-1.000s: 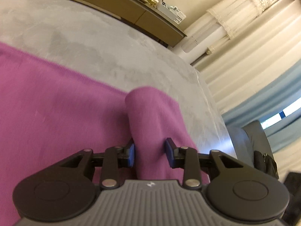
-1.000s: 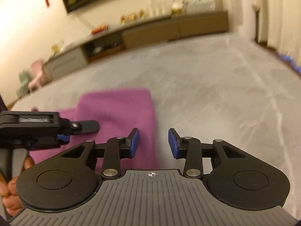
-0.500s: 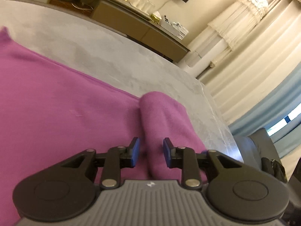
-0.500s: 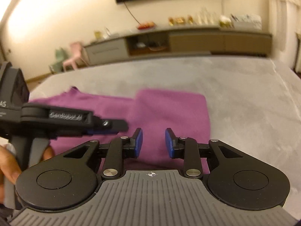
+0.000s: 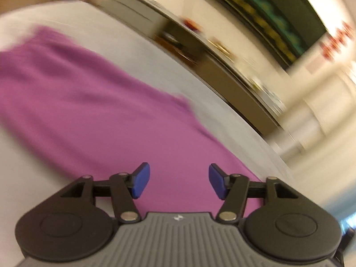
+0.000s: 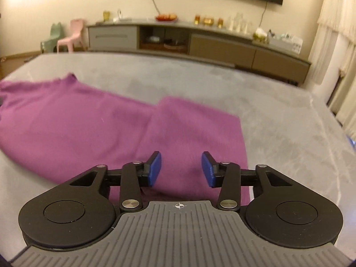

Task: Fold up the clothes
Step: 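Grasp the waistband cuff with the left gripper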

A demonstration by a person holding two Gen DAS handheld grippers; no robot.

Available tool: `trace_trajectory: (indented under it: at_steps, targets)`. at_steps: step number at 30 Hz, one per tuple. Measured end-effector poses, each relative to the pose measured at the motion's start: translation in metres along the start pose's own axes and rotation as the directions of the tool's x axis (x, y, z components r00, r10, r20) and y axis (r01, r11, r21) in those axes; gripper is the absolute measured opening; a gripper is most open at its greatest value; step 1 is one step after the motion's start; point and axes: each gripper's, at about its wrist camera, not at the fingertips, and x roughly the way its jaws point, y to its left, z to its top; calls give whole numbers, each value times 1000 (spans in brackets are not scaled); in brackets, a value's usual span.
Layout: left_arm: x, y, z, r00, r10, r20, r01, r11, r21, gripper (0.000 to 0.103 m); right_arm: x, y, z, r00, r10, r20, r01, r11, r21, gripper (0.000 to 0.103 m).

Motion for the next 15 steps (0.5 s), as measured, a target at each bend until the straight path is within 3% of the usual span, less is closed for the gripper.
trace_trajectory:
  at_steps: [5, 9, 15]
  targets:
    - [-44, 81, 23, 982, 152, 109, -123, 964, -237, 65, -20, 36, 12, 999, 9, 38, -6, 996, -92, 62]
    - [-40, 124, 43, 977, 194, 91, -158, 939, -305, 68, -27, 75, 17, 998, 38, 56, -26, 981, -192, 73]
    - [-21, 159, 69, 993, 49, 109, -6, 933, -360, 67, -23, 107, 26, 997, 67, 33, -58, 976, -210, 73]
